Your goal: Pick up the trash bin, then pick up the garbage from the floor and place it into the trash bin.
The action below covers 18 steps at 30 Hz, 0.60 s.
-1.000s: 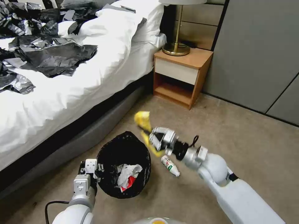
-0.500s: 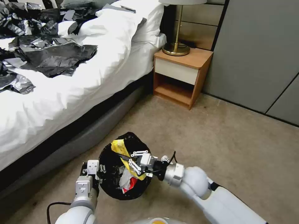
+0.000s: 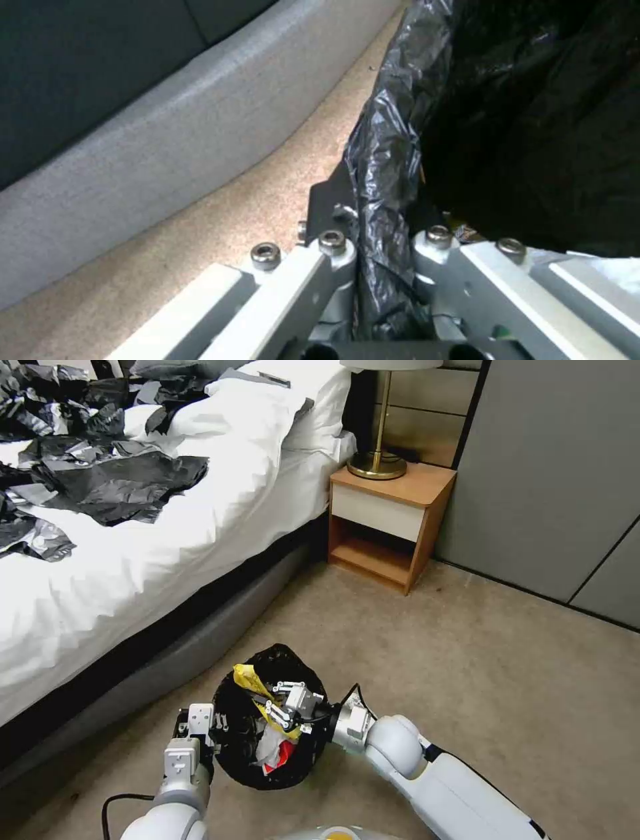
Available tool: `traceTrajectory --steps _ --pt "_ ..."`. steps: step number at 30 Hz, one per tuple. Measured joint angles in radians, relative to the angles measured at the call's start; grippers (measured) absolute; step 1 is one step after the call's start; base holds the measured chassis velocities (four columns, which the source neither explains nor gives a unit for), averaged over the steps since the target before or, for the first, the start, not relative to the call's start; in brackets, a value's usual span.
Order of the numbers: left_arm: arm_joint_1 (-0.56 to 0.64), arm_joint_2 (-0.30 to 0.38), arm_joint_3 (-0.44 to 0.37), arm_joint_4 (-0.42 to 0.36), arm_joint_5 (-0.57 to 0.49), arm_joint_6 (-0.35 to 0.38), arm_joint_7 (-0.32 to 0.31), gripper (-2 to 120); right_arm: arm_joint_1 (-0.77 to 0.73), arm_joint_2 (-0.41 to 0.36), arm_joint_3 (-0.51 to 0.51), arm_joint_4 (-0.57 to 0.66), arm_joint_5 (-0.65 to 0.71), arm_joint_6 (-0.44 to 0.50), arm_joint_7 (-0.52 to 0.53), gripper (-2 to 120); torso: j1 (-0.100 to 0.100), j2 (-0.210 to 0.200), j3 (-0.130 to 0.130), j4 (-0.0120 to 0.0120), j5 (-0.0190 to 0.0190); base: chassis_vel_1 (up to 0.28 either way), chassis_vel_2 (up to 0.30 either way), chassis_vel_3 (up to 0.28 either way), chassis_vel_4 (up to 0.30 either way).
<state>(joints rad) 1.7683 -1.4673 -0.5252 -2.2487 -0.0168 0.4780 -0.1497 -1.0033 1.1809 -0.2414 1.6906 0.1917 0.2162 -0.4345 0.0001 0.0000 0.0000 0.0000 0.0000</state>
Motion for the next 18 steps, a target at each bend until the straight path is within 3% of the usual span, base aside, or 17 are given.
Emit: traceTrajectory --steps 6,11,13,18 --pt "-0.003 0.002 -0.003 0.002 -0.001 0.000 0.001 3 -0.006 -0.008 0.003 0.012 -0.002 -0.001 0.003 57 0.000 0.000 0.000 0.0000 0.0000 0.000 0.000 0.000 0.000" --pt "-0.005 0.004 -0.005 0.002 -0.002 0.000 0.001 3 -0.013 -0.016 0.005 0.028 -0.002 -0.005 0.009 71 0.000 0.000 0.000 0.0000 0.0001 0.000 0.000 0.000 0.000" --pt "-0.006 0.005 -0.005 0.002 -0.003 0.000 0.001 3 -0.017 -0.022 0.007 0.038 -0.002 -0.006 0.010 82 0.000 0.000 0.000 0.0000 0.0001 0.000 0.000 0.000 0.000" --pt "-0.005 0.006 -0.008 0.002 -0.004 0.001 0.001 3 -0.022 -0.035 0.016 0.067 0.000 -0.006 0.010 96 0.000 0.000 0.000 0.0000 0.0001 0.000 0.000 0.000 0.000"
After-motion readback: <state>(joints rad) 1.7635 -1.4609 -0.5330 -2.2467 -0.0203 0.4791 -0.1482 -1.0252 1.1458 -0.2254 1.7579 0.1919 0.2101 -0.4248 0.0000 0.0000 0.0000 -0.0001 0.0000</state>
